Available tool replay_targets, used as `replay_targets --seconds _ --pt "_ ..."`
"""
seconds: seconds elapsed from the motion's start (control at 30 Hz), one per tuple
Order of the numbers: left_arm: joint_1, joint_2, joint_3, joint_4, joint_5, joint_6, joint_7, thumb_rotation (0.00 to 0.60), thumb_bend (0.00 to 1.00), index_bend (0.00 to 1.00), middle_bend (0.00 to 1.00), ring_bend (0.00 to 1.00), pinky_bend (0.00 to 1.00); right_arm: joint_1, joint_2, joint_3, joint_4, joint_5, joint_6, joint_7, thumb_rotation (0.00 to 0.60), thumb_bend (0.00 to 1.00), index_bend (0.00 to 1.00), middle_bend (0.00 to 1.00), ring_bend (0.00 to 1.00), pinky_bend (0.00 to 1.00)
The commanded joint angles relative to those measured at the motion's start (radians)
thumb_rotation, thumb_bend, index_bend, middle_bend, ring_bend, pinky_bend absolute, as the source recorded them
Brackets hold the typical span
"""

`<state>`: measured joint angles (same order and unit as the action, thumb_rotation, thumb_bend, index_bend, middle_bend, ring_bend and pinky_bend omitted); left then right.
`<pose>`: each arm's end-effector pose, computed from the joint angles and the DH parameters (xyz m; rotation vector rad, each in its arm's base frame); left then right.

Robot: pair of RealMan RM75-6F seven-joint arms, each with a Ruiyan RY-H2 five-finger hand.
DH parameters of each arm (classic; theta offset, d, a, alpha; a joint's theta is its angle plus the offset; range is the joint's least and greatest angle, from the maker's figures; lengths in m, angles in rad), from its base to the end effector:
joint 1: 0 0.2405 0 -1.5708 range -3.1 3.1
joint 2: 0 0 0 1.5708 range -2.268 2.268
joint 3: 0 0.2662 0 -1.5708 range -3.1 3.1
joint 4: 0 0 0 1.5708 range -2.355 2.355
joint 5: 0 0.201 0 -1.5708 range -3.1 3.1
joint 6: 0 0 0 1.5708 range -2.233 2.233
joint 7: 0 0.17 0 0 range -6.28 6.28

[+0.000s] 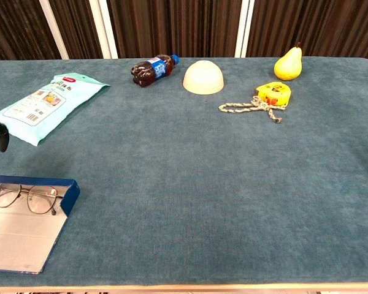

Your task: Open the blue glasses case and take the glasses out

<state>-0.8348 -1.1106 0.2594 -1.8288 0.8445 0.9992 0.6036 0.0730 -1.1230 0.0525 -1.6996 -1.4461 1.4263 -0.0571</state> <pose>-0.2490 0.3114 0.0754 -1.9915 -0.8188 -0.2343 -0.3127 -0.2019 0.1564 1.3641 -1.0052 0.8655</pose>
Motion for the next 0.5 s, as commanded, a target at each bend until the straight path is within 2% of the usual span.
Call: replay_targets --seconds 0.03,0.17,0.5 --pt "0.063 -0.055 -0.041 0.032 0.081 0.069 -0.053 0.6 0.26 0.38 1.0 0.87 0.95 0.0 0.0 0.001 0.0 0.002 -0.001 0.0 0.6 0.16 0.0 0.0 0.0 0.21" --pt "0.105 -0.103 -0.059 0.047 0.114 0.11 -0.055 0.6 0.26 0.39 1.0 0.88 0.96 0.001 0.002 0.001 -0.001 0.003 -0.002 0.001 0.6 0.16 0.0 0.0 0.0 0.21" --pt "0.162 -0.175 -0.105 0.018 0.098 0.169 -0.001 0.6 0.26 0.4 1.0 0.89 0.97 0.001 0.002 0.002 -0.002 0.006 -0.005 0.003 0.6 0.16 0.0 0.0 0.0 0.21"
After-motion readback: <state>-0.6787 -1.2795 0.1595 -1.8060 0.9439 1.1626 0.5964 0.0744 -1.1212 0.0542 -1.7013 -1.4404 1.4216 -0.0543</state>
